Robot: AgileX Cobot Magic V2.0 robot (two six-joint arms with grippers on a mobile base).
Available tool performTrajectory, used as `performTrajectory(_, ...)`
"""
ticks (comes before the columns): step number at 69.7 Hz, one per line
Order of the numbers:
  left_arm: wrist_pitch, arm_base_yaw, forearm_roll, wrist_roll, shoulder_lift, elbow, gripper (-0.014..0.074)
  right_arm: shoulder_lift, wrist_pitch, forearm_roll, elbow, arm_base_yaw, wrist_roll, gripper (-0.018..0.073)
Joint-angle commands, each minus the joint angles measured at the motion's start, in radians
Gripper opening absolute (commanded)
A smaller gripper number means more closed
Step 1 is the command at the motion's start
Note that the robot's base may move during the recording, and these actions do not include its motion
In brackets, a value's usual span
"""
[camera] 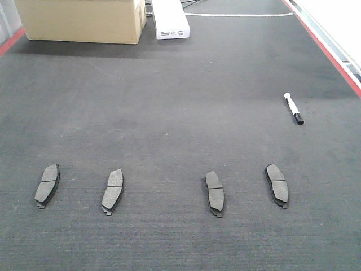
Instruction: Move and align brake pads A on conveyor
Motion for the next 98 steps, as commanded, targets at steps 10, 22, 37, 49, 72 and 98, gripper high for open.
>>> performTrajectory(10,-0.048,0.008,0.085,-0.049,-0.076,0.0,-0.0008,0.009,-0.059,-0.028,-0.024,-0.005,0.003,-0.0009)
performTrajectory(22,-0.046,0.004,0.087,-0.05,-0.072,0.0,-0.0008,0.009,-0.059,-0.027,-0.024,-0.005,0.003,-0.0009)
performTrajectory(37,-0.047,0.004,0.087,-0.05,-0.072,0.0,-0.0008,0.009,-0.059,-0.027,-0.024,-0.005,0.003,-0.0009)
performTrajectory(49,-0.047,0.004,0.087,-0.05,-0.072,0.0,-0.0008,0.009,-0.059,-0.027,-0.024,-0.005,0.003,-0.0009)
performTrajectory(72,-0.047,0.004,0.087,-0.05,-0.072,0.0,-0.0008,0.009,-0.059,-0.027,-0.024,-0.005,0.003,-0.0009)
performTrajectory(98,-0.047,0.004,0.087,-0.05,-0.072,-0.001,-0.0008,-0.025,-0.164,0.216,0.057,-0.164,-0.351,-0.0009)
